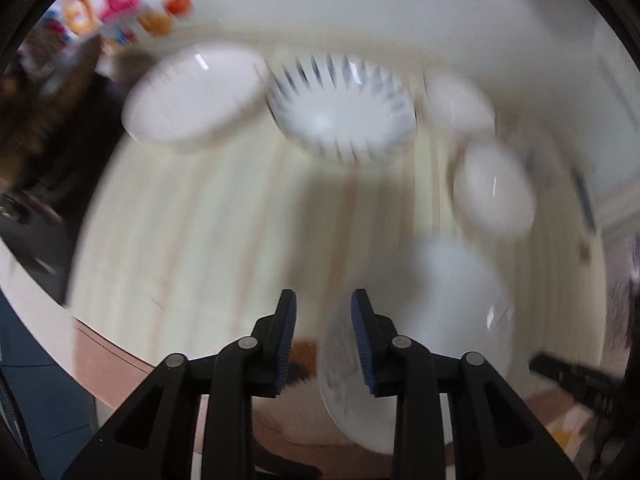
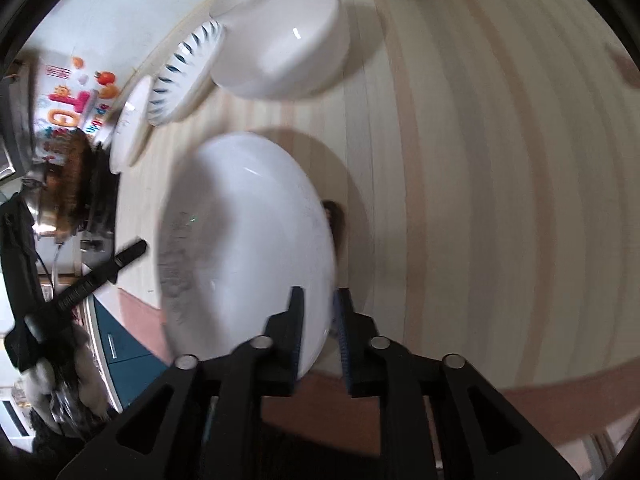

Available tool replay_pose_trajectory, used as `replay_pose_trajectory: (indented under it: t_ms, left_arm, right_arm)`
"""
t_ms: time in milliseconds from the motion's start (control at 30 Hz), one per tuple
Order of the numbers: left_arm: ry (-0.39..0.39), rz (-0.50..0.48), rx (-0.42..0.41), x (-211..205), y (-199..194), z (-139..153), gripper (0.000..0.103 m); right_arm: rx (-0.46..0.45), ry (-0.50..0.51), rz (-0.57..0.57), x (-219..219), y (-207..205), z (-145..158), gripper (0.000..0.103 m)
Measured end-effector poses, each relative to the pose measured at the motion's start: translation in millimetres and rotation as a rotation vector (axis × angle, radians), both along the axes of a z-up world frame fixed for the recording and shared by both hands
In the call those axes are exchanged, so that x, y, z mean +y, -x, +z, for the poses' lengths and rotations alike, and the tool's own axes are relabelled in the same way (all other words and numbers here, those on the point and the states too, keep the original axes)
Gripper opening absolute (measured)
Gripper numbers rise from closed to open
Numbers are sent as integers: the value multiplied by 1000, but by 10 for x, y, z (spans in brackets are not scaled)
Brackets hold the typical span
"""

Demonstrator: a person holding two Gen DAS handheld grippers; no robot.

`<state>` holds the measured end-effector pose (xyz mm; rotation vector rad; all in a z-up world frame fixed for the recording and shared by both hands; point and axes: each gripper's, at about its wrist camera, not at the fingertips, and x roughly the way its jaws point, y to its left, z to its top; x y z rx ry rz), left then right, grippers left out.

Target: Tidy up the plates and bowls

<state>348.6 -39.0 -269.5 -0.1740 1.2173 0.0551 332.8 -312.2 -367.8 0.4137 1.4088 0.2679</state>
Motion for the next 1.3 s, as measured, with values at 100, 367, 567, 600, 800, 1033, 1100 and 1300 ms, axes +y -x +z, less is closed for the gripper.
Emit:
replay_pose_trajectory:
  t_ms: [100,367,567,600,800,1033,1100,1300]
  left_arm:
    - [-47,89,-107,315,-141,344,55]
    - [-33,303,-81,1536,-727,19,58]
    - [-49,372,-33,2014,-1074,-418,57]
    - [-49,379,-25,2069,-1121,-487,57]
    - [-38,382,28,2258,-1374,-826,57]
    - [-53,373,16,2352,-1572,-1025,27]
    - [-68,365,-6,2369,-1560,-1035,23]
    - [-76,359,-37,2399,-1483,-1004,20]
  right_arm:
    - [-81,-30,-1,175,-74,471,41]
    - [-258,-87,144,1536,-1282,848,55]
    - [-263,3,250,2657,-2470,408,55]
    - [-265,17,262,2795,-2625,316,55]
    - [-260,89,307,3315,-3222,-128,55]
    - [-229,85,273,3506,-3671,-553,39]
    - [-205,58,266,3525,-3746,-662,23]
    - [-246,54,287,3525,-3714,-634,21]
